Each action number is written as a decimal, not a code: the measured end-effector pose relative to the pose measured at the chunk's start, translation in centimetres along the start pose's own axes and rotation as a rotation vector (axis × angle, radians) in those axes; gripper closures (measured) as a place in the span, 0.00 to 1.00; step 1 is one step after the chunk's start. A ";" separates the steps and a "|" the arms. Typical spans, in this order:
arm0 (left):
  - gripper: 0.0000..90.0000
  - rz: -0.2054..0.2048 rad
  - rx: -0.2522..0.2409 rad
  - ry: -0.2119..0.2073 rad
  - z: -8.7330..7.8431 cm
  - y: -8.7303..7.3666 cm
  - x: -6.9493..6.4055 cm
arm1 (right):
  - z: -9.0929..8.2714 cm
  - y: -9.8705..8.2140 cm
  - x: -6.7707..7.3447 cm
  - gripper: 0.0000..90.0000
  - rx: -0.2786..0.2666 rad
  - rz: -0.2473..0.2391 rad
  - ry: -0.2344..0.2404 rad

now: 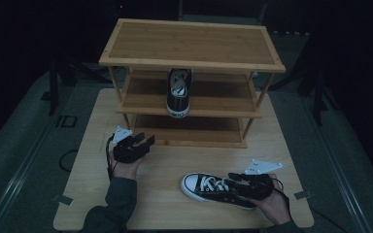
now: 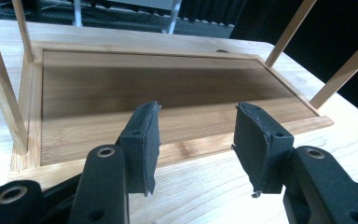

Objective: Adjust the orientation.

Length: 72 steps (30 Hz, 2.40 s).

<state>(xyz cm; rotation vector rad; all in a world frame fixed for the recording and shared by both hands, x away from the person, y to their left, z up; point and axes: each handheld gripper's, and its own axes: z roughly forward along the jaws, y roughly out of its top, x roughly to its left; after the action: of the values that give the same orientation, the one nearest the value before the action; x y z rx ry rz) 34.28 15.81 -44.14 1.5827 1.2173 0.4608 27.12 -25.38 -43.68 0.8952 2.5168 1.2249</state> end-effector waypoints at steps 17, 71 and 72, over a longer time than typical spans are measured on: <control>0.57 -0.002 0.001 0.006 0.0 -0.1 0.0 | 0.6 2.2 0.0 0.95 0.216 0.043 0.013; 0.57 -0.007 -0.011 0.014 -0.3 -0.1 0.3 | -0.6 3.1 -3.4 0.97 -0.339 0.493 -0.158; 0.57 -0.006 -0.011 0.014 -0.3 -0.1 0.3 | -0.3 3.0 -3.4 0.97 -0.341 0.499 -0.172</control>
<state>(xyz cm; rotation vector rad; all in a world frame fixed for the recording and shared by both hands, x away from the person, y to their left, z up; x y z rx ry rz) 34.14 16.26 -44.17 1.5686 1.2278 0.4742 31.01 -26.15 -41.48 1.5078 1.9251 1.5696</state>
